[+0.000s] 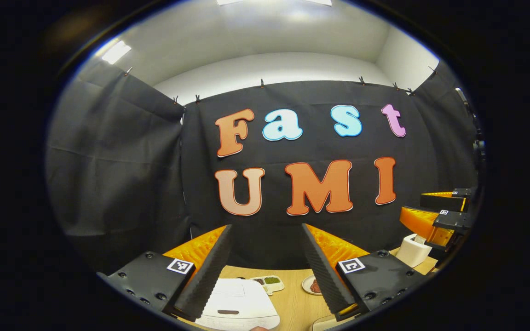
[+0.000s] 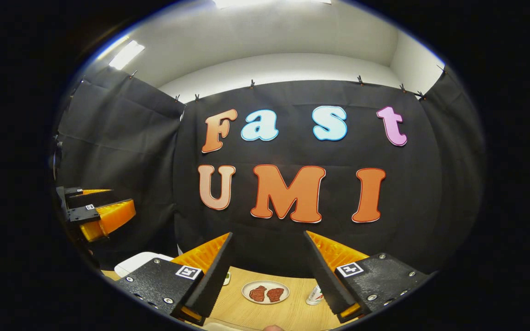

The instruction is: Close the left gripper, press the button to open the rice cooker; take a wooden spoon from the chopstick holder with the right hand, scoop a spoonful of rice and pour it into the rice cooker, then put the wooden spoon back into the chopstick holder.

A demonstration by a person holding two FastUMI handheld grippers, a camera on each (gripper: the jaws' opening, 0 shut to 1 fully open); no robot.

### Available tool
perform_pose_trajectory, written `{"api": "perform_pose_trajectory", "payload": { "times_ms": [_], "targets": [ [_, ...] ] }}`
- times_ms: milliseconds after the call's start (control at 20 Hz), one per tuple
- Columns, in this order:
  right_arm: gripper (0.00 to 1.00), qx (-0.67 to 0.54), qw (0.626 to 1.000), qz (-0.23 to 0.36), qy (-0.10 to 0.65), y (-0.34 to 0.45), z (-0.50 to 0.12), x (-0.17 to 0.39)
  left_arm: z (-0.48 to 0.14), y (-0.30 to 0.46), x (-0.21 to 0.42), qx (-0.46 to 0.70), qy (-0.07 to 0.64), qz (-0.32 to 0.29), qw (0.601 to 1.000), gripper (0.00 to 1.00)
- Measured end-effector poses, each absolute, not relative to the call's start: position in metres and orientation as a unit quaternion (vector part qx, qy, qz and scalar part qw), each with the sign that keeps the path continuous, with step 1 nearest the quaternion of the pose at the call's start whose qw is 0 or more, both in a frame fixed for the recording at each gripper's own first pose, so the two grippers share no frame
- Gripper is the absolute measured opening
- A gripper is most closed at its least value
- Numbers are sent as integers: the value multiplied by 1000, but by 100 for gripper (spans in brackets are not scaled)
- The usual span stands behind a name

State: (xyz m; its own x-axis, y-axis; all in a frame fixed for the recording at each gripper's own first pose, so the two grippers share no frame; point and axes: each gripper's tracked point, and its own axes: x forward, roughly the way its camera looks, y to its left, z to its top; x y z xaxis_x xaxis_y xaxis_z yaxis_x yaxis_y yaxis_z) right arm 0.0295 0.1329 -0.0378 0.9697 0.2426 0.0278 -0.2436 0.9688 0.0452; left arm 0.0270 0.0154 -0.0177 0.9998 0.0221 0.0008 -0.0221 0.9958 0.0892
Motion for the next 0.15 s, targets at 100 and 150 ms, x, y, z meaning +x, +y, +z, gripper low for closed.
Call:
{"api": "perform_pose_trajectory", "payload": {
  "times_ms": [100, 150],
  "targets": [
    [91, 27, 992, 120, -11, 133, -36, 30, -15, 19, 30, 39, 2, 18, 999, 98],
    [91, 29, 992, 120, -12, 133, -36, 29, -15, 19, 30, 33, 3, 19, 999, 97]
  ]
}}
